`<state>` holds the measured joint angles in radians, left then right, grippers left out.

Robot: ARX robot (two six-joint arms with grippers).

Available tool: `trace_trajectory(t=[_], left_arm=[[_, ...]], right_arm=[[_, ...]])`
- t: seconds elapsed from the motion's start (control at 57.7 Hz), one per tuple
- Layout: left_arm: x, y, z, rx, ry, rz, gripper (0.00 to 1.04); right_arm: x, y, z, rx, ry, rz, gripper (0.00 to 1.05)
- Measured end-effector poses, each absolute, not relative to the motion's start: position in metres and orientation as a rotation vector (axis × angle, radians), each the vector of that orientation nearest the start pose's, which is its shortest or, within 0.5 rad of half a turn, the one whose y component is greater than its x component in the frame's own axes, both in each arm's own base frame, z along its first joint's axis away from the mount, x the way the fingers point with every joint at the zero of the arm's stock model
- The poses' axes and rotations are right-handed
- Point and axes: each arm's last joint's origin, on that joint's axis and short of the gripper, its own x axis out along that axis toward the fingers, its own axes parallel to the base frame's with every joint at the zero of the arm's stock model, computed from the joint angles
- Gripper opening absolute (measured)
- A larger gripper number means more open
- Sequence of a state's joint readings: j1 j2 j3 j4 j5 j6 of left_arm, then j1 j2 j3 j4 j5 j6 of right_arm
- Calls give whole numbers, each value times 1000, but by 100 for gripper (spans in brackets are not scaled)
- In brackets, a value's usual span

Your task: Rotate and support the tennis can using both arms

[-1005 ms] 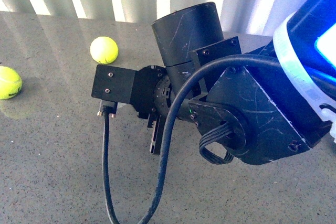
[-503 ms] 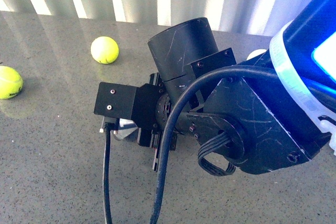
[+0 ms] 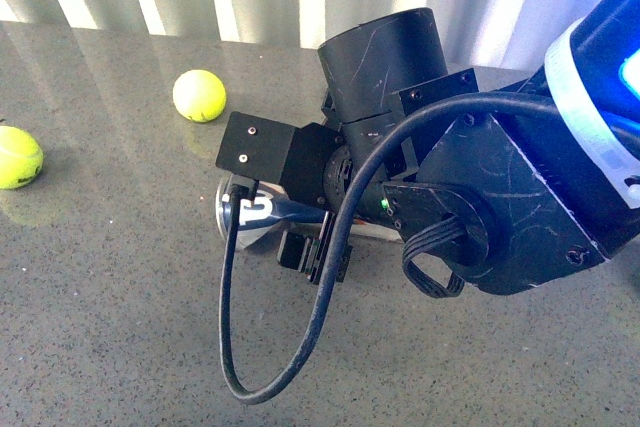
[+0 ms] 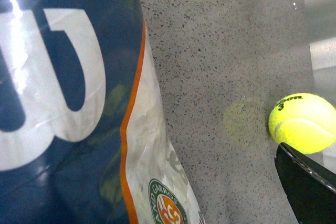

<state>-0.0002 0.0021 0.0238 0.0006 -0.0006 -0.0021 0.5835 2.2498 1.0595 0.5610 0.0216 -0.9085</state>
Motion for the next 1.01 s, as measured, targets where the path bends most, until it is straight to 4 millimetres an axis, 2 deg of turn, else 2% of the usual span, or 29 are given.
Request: trace_trajectory(t=[0.156, 0.312, 0.589, 0.711, 0.832, 1.005], left_arm=[[96, 0, 172, -2, -22, 0, 98], [96, 0, 172, -2, -22, 0, 98], [96, 0, 172, -2, -22, 0, 98], [96, 0, 172, -2, -22, 0, 98], [96, 0, 172, -2, -22, 0, 98], [96, 0, 172, -2, -22, 0, 98]], right_arm=[[341, 225, 47, -1029, 332, 797, 97], [328, 221, 52, -1014, 345, 823, 97], [301, 192, 76, -938, 361, 802, 97], [289, 168, 87, -883, 354, 739, 97], [279, 135, 101, -820, 343, 598, 97], [262, 67, 128, -704, 323, 245, 97]])
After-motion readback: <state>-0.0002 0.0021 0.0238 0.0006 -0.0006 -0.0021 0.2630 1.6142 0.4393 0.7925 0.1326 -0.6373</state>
